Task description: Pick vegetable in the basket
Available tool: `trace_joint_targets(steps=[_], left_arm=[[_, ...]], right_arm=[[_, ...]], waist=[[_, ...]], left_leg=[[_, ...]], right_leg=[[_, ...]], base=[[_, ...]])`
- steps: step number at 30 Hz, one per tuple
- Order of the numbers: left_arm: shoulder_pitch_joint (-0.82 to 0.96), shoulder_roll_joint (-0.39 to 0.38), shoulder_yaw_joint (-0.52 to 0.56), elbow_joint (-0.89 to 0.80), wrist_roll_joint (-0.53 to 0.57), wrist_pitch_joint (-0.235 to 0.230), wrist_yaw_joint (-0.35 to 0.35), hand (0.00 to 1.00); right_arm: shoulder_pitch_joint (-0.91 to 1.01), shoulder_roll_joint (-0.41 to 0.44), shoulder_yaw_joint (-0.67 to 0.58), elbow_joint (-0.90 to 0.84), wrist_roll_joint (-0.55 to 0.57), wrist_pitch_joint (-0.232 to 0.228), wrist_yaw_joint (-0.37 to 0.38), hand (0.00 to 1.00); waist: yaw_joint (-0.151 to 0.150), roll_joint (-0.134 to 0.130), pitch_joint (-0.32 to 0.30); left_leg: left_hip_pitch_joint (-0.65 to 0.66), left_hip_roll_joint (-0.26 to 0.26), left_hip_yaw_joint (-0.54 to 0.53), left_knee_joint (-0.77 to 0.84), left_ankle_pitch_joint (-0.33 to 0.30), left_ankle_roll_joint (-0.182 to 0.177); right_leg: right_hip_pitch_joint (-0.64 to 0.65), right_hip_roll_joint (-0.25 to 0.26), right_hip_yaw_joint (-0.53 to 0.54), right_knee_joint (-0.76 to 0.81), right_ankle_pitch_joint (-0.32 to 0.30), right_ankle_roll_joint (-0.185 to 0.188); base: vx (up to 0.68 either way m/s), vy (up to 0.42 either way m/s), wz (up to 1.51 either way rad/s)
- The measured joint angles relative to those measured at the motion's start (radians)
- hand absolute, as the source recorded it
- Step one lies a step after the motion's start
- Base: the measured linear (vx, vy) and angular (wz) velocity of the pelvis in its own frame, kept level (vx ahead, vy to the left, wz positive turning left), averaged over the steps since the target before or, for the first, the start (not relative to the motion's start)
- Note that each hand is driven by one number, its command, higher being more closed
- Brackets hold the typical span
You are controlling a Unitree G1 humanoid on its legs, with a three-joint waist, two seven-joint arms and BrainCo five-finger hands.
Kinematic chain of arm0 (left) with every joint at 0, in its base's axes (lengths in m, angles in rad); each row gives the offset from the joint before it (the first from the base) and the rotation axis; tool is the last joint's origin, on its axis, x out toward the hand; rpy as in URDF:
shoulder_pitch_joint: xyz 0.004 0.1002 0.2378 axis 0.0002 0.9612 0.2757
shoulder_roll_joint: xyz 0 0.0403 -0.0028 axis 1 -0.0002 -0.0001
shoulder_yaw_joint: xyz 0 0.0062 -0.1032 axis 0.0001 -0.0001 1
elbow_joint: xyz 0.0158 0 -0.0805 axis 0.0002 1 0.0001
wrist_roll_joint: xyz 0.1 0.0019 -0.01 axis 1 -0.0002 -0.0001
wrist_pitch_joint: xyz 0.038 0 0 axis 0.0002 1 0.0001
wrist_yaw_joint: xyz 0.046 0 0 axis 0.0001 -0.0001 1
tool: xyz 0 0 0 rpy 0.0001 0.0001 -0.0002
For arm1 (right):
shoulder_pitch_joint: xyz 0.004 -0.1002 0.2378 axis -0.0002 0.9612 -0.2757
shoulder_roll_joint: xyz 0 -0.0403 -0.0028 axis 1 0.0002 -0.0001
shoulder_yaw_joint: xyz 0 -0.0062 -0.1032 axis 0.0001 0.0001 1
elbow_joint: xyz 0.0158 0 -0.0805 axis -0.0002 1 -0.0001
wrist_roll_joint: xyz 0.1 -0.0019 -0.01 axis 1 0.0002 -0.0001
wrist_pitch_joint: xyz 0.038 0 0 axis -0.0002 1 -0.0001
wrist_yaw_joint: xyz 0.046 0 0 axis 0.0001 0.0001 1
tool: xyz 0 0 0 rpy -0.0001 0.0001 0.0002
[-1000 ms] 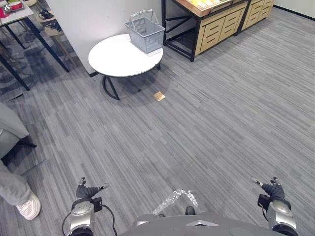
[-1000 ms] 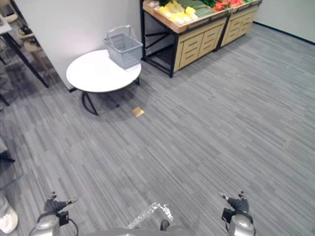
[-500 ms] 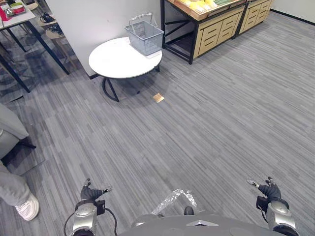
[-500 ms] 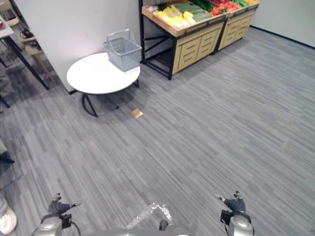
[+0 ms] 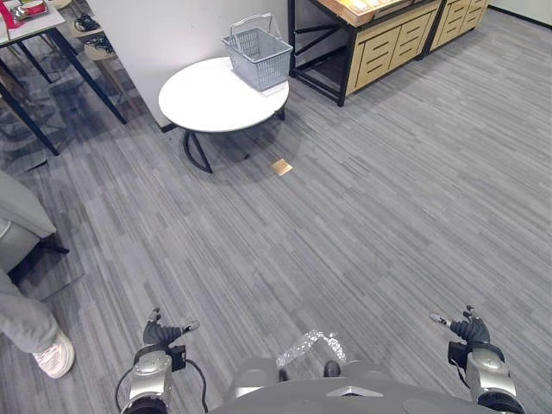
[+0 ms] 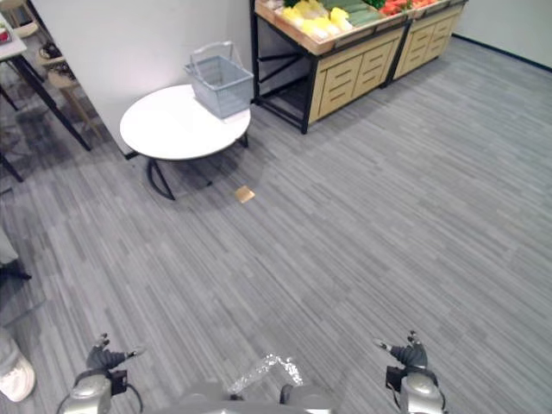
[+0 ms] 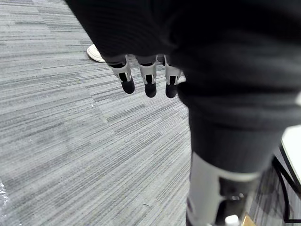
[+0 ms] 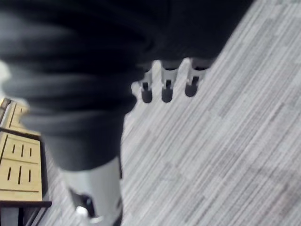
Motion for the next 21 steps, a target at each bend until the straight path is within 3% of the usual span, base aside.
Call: trace_joint_targets(steps=[2, 4, 5, 6, 7, 9, 11, 12, 13, 15, 17, 19, 21], left_arm=[[-0.003, -0.003, -0.003, 0.0, 0.0, -0.002, 0.0, 0.0], [-0.004, -0.004, -0.028, 0.0, -0.01, -0.007, -0.001, 0.0], [0.0, -0.004, -0.037, 0.0, -0.017, -0.009, -0.001, 0.0], [0.008, -0.002, -0.039, 0.005, -0.023, -0.01, -0.001, 0.0], [0.022, 0.0, -0.039, 0.004, -0.027, -0.011, -0.001, 0.0], [0.019, -0.002, -0.041, 0.003, -0.027, -0.012, -0.004, 0.0], [0.021, 0.005, -0.041, 0.004, -0.027, -0.01, -0.011, 0.0], [0.027, 0.015, -0.047, 0.003, -0.026, -0.008, -0.016, 0.0], [0.029, 0.024, -0.054, 0.003, -0.026, -0.007, -0.016, 0.0], [0.029, 0.05, -0.088, -0.006, -0.026, -0.005, -0.016, 0.0], [0.01, 0.059, -0.1, -0.023, -0.026, -0.008, -0.016, 0.0], [-0.028, 0.066, -0.104, -0.021, -0.026, -0.008, -0.016, 0.0], [-0.07, 0.067, -0.109, -0.02, -0.027, -0.009, -0.016, 0.0]], right_arm=[[-0.021, -0.017, -0.003, 0.024, 0.002, 0.0, -0.004, 0.0], [-0.049, -0.045, 0.0, 0.056, 0.009, -0.001, -0.008, 0.0], [-0.054, -0.053, 0.002, 0.065, 0.009, -0.002, -0.008, 0.0], [-0.063, -0.054, 0.014, 0.083, 0.01, -0.002, -0.008, 0.0], [-0.06, -0.039, 0.036, 0.105, 0.009, -0.002, -0.002, 0.0], [-0.063, -0.01, 0.04, 0.115, 0.008, -0.003, 0.002, 0.0], [-0.066, 0.018, 0.04, 0.115, 0.006, -0.003, 0.002, 0.0], [-0.064, 0.037, 0.043, 0.115, 0.005, -0.003, 0.002, 0.0], [-0.062, 0.044, 0.054, 0.115, 0.003, -0.003, 0.003, 0.0], [-0.064, 0.047, 0.104, 0.109, -0.011, -0.003, 0.006, 0.0], [-0.063, 0.048, 0.109, 0.086, -0.011, -0.005, 0.006, 0.0], [-0.063, 0.045, 0.105, 0.063, -0.011, -0.015, 0.003, 0.0], [-0.064, 0.044, 0.104, 0.063, -0.009, -0.021, 0.001, 0.0]], waist=[[0.009, 0.001, 0.006], [0.01, 0.023, 0.014], [0.018, 0.036, 0.014], [0.035, 0.041, 0.021], [0.05, 0.006, 0.016], [0.045, -0.03, 0.011], [0.041, -0.055, 0.021], [0.04, -0.069, 0.025], [0.04, -0.075, 0.024], [0.03, -0.068, 0.026], [0.002, -0.06, 0.028], [-0.027, -0.052, 0.034], [-0.046, -0.041, 0.04]], left_leg=[[-0.014, -0.009, 0.047, -0.223, 0.029, 0.005], [-0.035, -0.023, 0.039, -0.543, 0.173, -0.007], [-0.035, -0.016, 0.035, -0.6, 0.192, -0.008], [-0.04, -0.012, 0.037, -0.583, 0.265, 0.031], [-0.044, -0.052, 0.038, -0.537, 0.261, 0.071], [-0.056, -0.089, 0.043, -0.483, 0.197, 0.14], [-0.019, -0.104, 0.045, -0.443, 0.134, 0.162], [0.038, -0.112, 0.043, -0.439, 0.094, 0.171], [0.077, -0.117, 0.039, -0.445, 0.076, 0.173], [0.221, -0.125, 0.012, -0.508, 0.04, 0.176], [0.311, -0.124, -0.024, -0.584, 0.044, 0.17], [0.375, -0.109, -0.069, -0.641, 0.047, 0.163], [0.404, -0.077, -0.099, -0.653, 0.039, 0.15]], right_leg=[[0.002, -0.035, 0.022, -0.013, -0.013, 0.021], [0.025, -0.059, 0.038, -0.062, -0.03, 0.05], [0.028, -0.057, 0.045, -0.073, -0.035, 0.06], [0.051, -0.072, 0.063, -0.077, -0.063, 0.087], [0.063, -0.113, 0.074, -0.058, -0.08, 0.083], [0.005, -0.147, 0.077, 0.098, -0.066, 0.101], [-0.066, -0.158, 0.089, 0.331, -0.011, 0.229], [-0.121, -0.155, 0.106, 0.507, 0.079, 0.274], [-0.145, -0.154, 0.105, 0.596, 0.115, 0.273], [-0.248, -0.165, 0.012, 0.865, 0.108, 0.254], [-0.328, -0.167, -0.069, 0.873, 0.072, 0.198], [-0.401, -0.141, -0.106, 0.671, 0.028, 0.155], [-0.423, -0.11, -0.126, 0.341, 0.059, 0.117]], base=[[0.31, 0.202, -0.24], [0.4, 0.312, -0.21], [0.41, 0.378, -0.38], [0.47, 0.398, -0.44], [0.48, 0.372, -0.39], [0.53, 0.267, 0.06], [0.53, 0.221, 0.16], [0.42, 0.146, 0.01], [0.6, 0.156, 0.05], [0.54, 0.085, 0.23], [0.45, -0.008, 0.55], [0.55, -0.113, 0.76], [0.55, -0.244, 0.82]])
